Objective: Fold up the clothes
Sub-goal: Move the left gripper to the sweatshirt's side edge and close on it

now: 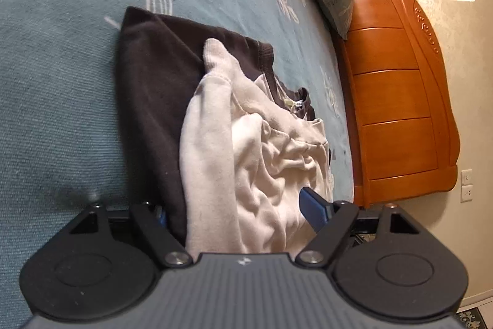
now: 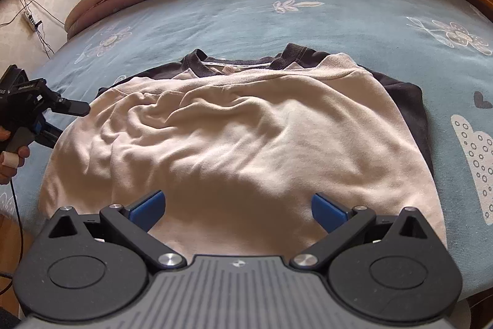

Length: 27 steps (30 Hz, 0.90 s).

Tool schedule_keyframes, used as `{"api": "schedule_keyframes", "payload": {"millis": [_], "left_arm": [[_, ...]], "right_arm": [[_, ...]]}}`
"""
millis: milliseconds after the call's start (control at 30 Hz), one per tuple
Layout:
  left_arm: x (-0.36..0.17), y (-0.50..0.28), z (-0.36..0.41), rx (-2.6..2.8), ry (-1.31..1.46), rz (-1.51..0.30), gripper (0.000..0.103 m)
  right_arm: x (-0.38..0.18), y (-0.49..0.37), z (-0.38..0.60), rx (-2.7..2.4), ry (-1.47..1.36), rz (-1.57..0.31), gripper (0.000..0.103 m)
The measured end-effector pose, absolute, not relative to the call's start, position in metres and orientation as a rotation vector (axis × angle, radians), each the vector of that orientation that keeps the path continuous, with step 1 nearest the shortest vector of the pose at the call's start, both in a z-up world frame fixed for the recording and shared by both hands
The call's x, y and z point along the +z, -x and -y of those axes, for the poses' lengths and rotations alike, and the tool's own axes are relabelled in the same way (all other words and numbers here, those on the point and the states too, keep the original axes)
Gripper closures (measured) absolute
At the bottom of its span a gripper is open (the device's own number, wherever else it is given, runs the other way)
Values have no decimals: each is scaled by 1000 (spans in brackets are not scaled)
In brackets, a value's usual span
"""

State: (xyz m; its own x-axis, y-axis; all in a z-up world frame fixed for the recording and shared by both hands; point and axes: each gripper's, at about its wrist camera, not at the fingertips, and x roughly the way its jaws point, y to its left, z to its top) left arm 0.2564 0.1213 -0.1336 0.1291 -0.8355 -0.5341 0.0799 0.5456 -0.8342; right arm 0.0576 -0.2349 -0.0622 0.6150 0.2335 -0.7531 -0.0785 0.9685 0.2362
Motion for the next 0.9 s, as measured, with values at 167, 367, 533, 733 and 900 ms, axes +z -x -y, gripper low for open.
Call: {"api": "schedule_keyframes", "payload": {"millis": [167, 367, 533, 733, 900], "left_arm": [[-143, -249, -136, -631, 733, -1310, 82], [-124, -239, -118, -600, 547, -1246, 82], [-107, -234, -96, -570, 352, -1214, 81], [-106, -233, -95, -555, 335, -1208, 81], [-105, -231, -92, -550, 327, -1196, 81]], "right_arm": [[-62, -53, 231, 198, -165, -884, 0], [-62, -56, 235, 192, -184, -883, 0], [-55, -63, 233, 222, -217, -859, 0], [-48, -75, 224, 312, -304, -834, 0], [-47, -94, 208, 378, -356, -818, 0]]}}
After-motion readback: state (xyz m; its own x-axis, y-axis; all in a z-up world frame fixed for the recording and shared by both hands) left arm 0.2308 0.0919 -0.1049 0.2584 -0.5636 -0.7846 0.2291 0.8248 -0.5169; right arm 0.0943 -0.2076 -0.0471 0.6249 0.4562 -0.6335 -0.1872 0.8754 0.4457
